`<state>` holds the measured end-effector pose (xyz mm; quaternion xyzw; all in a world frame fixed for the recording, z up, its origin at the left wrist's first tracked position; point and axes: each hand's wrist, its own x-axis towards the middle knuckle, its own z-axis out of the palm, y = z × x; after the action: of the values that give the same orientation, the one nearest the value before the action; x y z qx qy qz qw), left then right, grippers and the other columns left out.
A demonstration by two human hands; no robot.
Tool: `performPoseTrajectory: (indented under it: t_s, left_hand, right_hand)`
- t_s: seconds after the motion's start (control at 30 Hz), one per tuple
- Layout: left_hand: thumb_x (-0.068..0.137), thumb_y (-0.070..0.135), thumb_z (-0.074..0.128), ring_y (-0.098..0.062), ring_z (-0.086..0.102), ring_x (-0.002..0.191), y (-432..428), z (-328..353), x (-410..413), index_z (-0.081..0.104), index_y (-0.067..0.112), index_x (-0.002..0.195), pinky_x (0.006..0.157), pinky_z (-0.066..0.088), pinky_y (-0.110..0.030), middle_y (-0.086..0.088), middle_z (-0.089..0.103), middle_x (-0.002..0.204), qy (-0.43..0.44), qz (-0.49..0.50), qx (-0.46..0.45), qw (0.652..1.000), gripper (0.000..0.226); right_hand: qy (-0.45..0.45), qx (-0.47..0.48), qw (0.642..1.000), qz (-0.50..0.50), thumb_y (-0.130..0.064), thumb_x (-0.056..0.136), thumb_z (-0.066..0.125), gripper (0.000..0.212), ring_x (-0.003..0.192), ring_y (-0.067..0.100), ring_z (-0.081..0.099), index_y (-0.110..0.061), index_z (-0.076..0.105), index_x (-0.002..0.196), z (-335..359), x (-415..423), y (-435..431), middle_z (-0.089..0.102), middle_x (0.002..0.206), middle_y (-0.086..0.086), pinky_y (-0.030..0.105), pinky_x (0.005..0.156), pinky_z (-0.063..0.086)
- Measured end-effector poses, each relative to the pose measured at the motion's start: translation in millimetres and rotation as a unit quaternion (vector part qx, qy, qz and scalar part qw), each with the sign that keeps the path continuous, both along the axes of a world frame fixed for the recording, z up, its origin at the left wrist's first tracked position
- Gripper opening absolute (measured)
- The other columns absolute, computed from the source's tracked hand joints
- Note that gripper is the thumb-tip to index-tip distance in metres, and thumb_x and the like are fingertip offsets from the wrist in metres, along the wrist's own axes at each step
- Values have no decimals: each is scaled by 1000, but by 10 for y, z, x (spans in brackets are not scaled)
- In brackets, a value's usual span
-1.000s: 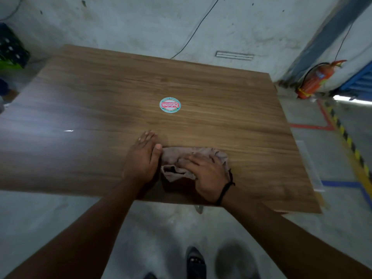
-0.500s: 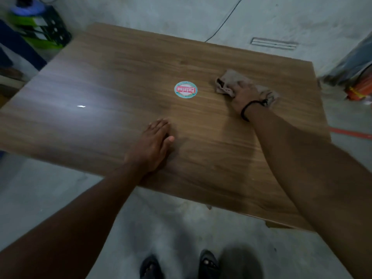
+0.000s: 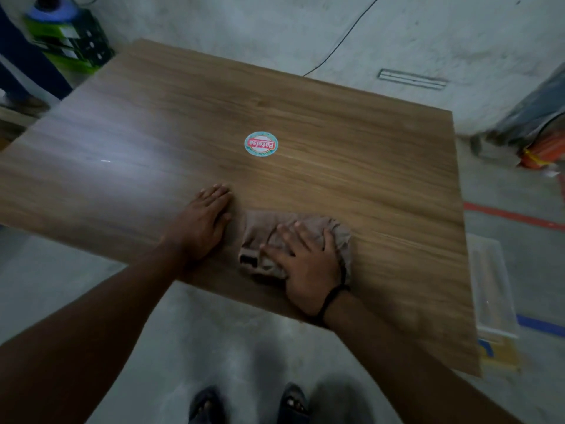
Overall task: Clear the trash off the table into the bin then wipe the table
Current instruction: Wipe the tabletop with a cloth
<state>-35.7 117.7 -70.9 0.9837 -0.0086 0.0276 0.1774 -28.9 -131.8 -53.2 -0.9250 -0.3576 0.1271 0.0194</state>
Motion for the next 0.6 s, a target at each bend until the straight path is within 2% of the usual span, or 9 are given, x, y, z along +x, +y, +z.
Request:
performPoseTrajectory:
  t_s: [0.13,0.23,0.3,0.37,0.4,0.5,0.6]
  left_hand:
    - [91,39,28,-24,24,143,-25,24,29,38,5,143,115,7,-27,-13,32,152,37,6,26,999,62]
    - [92,40,25,-28,34,139,-39,89,8,48,9,137,116,14,-35,-12,42,147,20,-10,103,994,60]
    - [93,36,28,-32,46,130,-201,159,2,59,7,126,113,24,-39,-14,53,137,-7,-54,113,992,54]
    - [93,33,33,-33,51,126,-477,165,17,63,6,121,110,29,-40,-15,58,131,-25,-74,70,994,49]
    - [93,33,33,-33,51,125,-629,145,27,63,5,120,109,31,-40,-16,58,131,-22,-74,38,996,49]
    - [92,37,31,-27,49,128,-929,42,15,62,6,123,111,29,-33,-12,58,133,-7,-43,-44,998,53]
    - [91,38,30,-23,47,129,-954,47,11,61,7,124,109,20,-17,-8,57,134,-10,-25,-61,998,55]
  right_hand:
    - [52,28,998,-15,-35,76,18,67,148,22,11,-46,36,141,117,-3,-25,21,159,-8,61,113,-1]
    - [36,148,985,-80,-34,75,12,72,145,19,24,-39,40,141,313,334,-172,31,155,-8,55,114,18]
    - [-20,206,969,-134,-35,81,20,64,141,22,32,-34,44,140,424,801,-366,36,153,-4,49,112,26]
    - [-77,158,966,-190,-24,90,37,51,141,25,31,-38,44,139,444,1387,-590,33,155,-5,46,111,24]
    - [-85,126,964,-217,-19,91,40,52,141,26,29,-41,42,138,429,1667,-693,30,156,-6,49,111,24]
    - [-26,21,958,-284,-13,92,42,60,142,31,26,-47,32,141,297,2238,-945,22,158,-5,56,110,27]
    - [30,-66,963,-260,-23,95,43,60,144,33,18,-44,21,147,125,2389,-986,15,160,-6,57,113,23]
